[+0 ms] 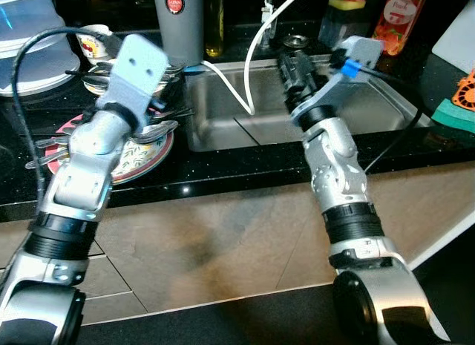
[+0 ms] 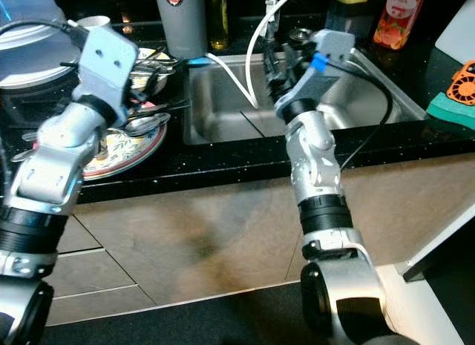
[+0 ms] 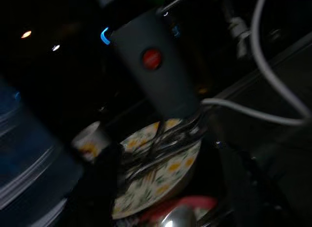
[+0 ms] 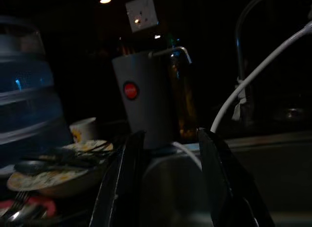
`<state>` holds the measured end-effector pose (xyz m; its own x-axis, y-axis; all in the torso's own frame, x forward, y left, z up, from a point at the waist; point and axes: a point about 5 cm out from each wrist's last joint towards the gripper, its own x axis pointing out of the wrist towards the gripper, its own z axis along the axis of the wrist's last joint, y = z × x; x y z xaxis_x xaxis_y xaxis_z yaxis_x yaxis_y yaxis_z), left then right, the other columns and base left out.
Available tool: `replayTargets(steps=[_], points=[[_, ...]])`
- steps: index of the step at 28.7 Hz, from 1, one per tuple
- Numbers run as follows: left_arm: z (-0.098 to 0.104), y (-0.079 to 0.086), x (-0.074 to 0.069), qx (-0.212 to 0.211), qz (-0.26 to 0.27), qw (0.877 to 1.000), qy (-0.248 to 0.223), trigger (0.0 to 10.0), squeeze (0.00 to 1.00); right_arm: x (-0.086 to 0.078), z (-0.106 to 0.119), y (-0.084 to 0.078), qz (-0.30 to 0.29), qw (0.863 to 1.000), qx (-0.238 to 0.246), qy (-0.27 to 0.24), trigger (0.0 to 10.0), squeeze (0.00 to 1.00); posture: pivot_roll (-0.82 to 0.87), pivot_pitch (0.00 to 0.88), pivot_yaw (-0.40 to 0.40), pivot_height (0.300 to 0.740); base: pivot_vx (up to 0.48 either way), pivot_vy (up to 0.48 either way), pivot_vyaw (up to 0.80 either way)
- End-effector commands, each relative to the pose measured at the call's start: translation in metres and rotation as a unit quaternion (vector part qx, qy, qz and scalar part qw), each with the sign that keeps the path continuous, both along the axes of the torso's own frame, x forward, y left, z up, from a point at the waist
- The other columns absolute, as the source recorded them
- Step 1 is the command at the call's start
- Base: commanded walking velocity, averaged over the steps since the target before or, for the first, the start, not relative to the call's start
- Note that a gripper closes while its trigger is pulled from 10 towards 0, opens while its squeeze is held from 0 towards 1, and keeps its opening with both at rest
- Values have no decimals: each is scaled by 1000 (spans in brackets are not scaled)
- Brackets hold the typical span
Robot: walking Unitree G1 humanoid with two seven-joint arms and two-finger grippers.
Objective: Kitchen organization
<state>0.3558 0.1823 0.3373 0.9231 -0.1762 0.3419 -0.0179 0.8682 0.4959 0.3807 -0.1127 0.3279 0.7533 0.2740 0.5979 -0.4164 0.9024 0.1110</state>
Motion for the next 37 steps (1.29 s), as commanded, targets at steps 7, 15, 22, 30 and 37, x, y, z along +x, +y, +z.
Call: replayTargets(steps=[7,15,22,30,37], points=[[-14,19,3,-34,42,997,60,10000,0,-16,-4,14,39,999,-24,14,10000,0,-4,131,43,740,0,0,0],[-16,21,3,-54,40,996,56,10000,0,-19,-6,13,36,999,-19,22,10000,0,-8,136,34,740,0,0,0],[-21,29,3,-41,63,995,63,10000,0,-23,-12,11,33,999,-21,38,10000,0,-5,147,26,740,0,0,0],[-24,30,3,-47,55,995,69,10000,0,-25,-16,5,15,998,-13,52,10000,0,-10,162,15,740,0,0,0],[-32,36,4,-38,81,992,88,10000,0,-27,-20,3,10,998,-16,62,10000,0,-11,167,12,740,0,0,0]])
